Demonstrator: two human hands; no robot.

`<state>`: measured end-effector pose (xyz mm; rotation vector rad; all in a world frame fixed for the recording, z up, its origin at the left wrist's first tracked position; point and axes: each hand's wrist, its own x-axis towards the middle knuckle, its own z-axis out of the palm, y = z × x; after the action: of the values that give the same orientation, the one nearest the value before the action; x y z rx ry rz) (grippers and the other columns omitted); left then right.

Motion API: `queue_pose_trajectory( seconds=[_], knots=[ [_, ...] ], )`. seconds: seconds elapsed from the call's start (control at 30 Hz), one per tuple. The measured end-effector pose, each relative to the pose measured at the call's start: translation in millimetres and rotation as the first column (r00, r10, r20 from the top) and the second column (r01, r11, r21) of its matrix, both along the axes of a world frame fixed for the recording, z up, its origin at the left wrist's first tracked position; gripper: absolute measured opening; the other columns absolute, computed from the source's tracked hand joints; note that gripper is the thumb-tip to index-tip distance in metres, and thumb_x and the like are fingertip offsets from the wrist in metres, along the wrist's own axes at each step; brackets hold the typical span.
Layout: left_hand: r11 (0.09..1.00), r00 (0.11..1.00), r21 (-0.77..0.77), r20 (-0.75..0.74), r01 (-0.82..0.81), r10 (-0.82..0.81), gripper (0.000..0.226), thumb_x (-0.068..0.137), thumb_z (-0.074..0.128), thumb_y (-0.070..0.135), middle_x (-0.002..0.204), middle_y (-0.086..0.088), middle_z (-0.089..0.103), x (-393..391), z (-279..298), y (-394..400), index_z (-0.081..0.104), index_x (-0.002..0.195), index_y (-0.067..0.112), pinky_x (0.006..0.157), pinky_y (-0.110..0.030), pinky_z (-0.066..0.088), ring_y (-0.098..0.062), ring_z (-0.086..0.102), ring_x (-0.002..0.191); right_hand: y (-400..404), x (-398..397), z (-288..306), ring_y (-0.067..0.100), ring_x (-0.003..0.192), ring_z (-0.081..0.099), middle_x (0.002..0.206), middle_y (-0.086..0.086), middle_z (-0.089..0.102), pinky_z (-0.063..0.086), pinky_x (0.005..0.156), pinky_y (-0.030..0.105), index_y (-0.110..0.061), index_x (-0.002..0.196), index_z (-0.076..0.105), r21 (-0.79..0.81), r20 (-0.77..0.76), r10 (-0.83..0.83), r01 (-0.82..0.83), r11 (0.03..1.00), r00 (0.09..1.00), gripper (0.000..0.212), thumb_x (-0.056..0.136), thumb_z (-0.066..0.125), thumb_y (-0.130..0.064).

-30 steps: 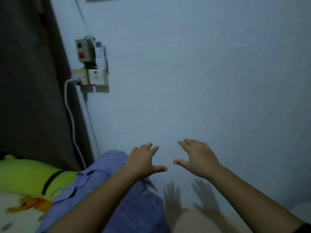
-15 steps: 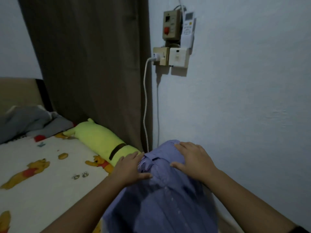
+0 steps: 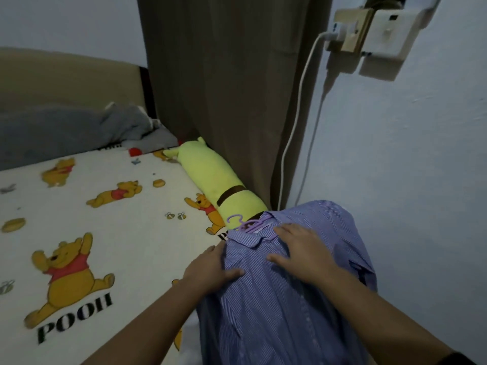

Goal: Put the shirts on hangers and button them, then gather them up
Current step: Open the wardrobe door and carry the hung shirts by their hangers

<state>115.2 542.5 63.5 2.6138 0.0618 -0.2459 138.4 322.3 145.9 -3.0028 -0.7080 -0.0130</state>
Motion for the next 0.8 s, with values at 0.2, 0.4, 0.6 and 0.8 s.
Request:
queue_pose_trajectory(
  seconds=[0.2, 0.4, 0.6, 0.8],
  knots=[
    [0.998, 0.996, -0.007, 0.057, -0.066, 0.066, 0.102, 0.071, 0.06, 0.074, 0.141, -0.007, 0.048, -1.8, 0.5, -5.5, 0.02, 0.15, 0.024, 0.098, -0.038, 0.044, -0.025, 0.048, 0.123, -2.2, 5.2, -11.1, 0.016, 0.139, 0.026, 0.151, -0.003, 0.032, 0.015, 0.114, 0.035, -0.025, 0.146, 0.028, 0.01, 0.011, 0.044, -0.045, 0.999, 0.999, 0.087, 0.077, 0.03, -0.076],
    [0.987, 0.962, 0.141, 0.269, -0.083, 0.043, 0.105, 0.077, 0.052, 0.074, 0.153, -0.004, 0.03, -6.6, 2.4, -7.9, 0.003, 0.154, 0.023, 0.107, -0.035, 0.033, -0.024, 0.034, 0.134, -9.1, 12.3, -4.7, 0.016, 0.136, 0.03, 0.148, -0.003, 0.036, 0.019, 0.112, 0.034, -0.024, 0.145, 0.032, 0.059, 0.069, 0.068, -0.072, 0.996, 0.995, 0.08, 0.08, 0.038, -0.071],
    [0.959, 0.839, 0.275, 0.536, -0.069, -0.094, 0.101, 0.076, 0.047, 0.075, 0.138, -0.009, 0.052, -9.9, 9.9, -3.2, 0.02, 0.15, 0.012, 0.097, -0.035, 0.046, -0.026, 0.055, 0.119, -18.6, 16.6, 24.3, 0.019, 0.132, 0.039, 0.142, 0.0, 0.046, 0.027, 0.111, 0.035, -0.019, 0.14, 0.04, 0.281, 0.261, -0.005, -0.071, 0.957, 0.965, 0.065, 0.085, 0.06, -0.048],
    [0.911, 0.653, 0.412, 0.689, 0.004, -0.314, 0.088, 0.082, 0.027, 0.074, 0.125, -0.006, 0.062, 0.2, 40.5, -11.4, 0.038, 0.139, 0.009, 0.087, -0.031, 0.053, -0.018, 0.056, 0.109, -39.7, 16.7, 67.5, 0.021, 0.144, 0.017, 0.157, 0.003, 0.017, 0.014, 0.114, 0.032, -0.017, 0.15, 0.011, 0.373, 0.272, -0.068, -0.04, 0.927, 0.96, 0.101, 0.075, 0.071, -0.048]
  ],
)
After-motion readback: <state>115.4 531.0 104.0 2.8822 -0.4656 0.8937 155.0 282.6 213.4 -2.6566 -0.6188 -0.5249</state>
